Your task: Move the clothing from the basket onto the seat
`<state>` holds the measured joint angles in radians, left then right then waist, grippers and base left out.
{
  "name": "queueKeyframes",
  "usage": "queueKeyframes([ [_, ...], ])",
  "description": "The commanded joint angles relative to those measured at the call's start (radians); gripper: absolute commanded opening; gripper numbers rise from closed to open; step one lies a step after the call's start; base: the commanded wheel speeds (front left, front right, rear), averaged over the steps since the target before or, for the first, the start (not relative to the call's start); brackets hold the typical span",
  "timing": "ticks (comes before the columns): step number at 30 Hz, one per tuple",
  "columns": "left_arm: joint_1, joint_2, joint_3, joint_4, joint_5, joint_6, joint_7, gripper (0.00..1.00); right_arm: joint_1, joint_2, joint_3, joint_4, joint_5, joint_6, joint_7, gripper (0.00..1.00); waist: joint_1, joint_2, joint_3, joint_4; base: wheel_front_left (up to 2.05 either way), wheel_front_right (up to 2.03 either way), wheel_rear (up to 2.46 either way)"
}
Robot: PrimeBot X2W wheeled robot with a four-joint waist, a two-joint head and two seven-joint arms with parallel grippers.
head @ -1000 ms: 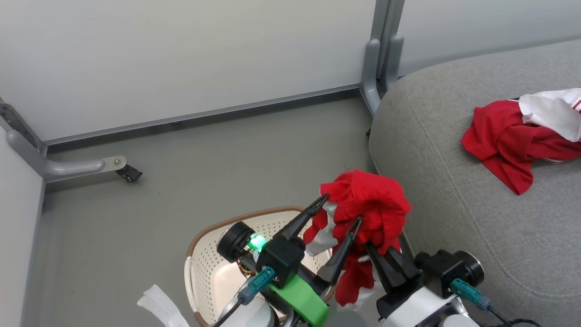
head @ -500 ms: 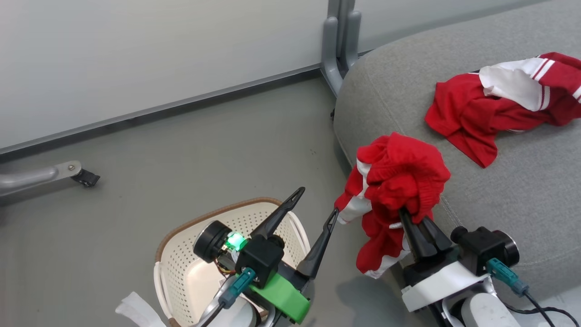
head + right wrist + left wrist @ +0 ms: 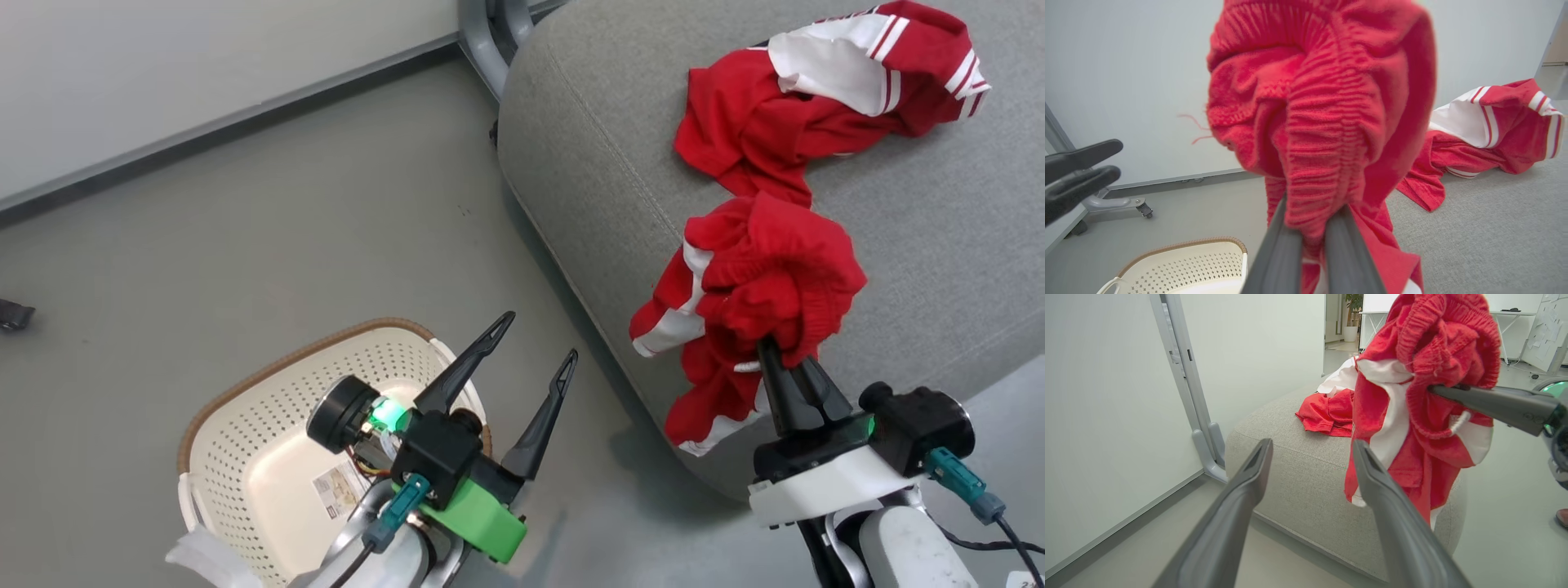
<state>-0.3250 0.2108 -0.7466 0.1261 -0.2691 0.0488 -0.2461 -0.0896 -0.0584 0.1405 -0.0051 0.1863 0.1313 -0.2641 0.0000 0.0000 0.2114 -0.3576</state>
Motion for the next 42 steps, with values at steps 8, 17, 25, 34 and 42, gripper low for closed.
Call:
queueKeyframes([
  [8, -0.065, 0.049, -0.007, -0.067, 0.038, -0.005, 0.053, 1.0, -0.156, 0.007, -0.1, -0.016, 0.055, -0.001, -0.001, 0.0, 0.0, 0.0, 0.231, -0.031, 0.0, 0.0, 0.0],
  [17, -0.156, 0.084, -0.015, -0.12, 0.086, -0.021, 0.087, 1.0, -0.477, -0.053, -0.299, 0.017, 0.128, -0.001, -0.001, 0.0, 0.0, 0.0, 0.445, 0.081, 0.0, 0.0, 0.0],
  [25, -0.211, 0.102, -0.03, -0.143, 0.127, -0.033, 0.091, 1.0, -0.801, -0.249, -0.395, 0.228, 0.182, -0.001, -0.001, 0.0, 0.0, 0.0, 0.549, 0.147, 0.0, 0.0, 0.0],
  [34, -0.243, 0.071, -0.048, -0.121, 0.127, -0.034, 0.073, 1.0, -0.976, -0.415, -0.484, 0.609, 0.167, -0.001, 0.013, 0.0, 0.0, 0.0, 0.589, 0.204, 0.0, 0.0, 0.0],
  [42, -0.233, 0.068, -0.042, -0.083, 0.127, -0.004, 0.054, 1.0, -0.909, -0.416, -0.52, 0.702, 0.105, -0.001, -0.002, 1.0, 0.0, 0.0, 0.535, 0.214, 0.0, 0.0, 0.0],
])
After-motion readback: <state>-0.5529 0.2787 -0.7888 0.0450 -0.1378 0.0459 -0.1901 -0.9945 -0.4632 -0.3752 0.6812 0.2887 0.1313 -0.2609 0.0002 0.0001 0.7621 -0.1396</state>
